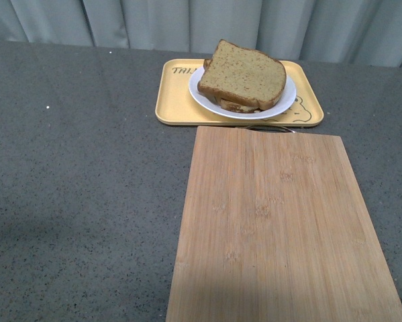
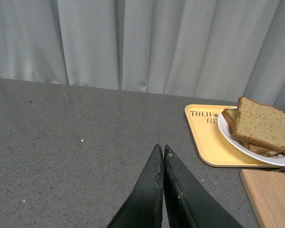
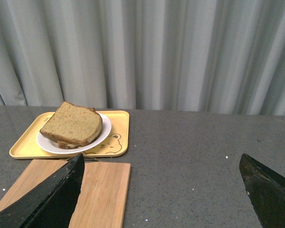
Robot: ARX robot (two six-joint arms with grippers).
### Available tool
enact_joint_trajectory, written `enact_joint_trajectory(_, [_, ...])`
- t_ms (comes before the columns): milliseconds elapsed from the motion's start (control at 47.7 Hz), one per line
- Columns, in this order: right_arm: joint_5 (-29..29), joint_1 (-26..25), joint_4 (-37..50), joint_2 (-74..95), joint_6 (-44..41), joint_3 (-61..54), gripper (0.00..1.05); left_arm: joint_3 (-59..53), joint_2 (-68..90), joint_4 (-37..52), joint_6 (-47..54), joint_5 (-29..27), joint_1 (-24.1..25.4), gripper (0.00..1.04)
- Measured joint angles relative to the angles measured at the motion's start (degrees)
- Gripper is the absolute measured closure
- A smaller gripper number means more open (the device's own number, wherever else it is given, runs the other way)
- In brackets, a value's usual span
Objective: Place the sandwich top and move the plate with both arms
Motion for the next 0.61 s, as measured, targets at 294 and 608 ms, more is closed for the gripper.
enact_joint_trajectory(294, [0.0,0.0,0.0,0.0,0.0,0.0,0.09,-4.81,-14.86,-10.14,0.22,6.27,5.49,1.01])
enact_joint_trajectory(608, [0.0,0.0,-0.02,0.0,0.0,0.0,0.09,-6.54,-30.77,-23.43,0.24,6.88,6.91,1.01])
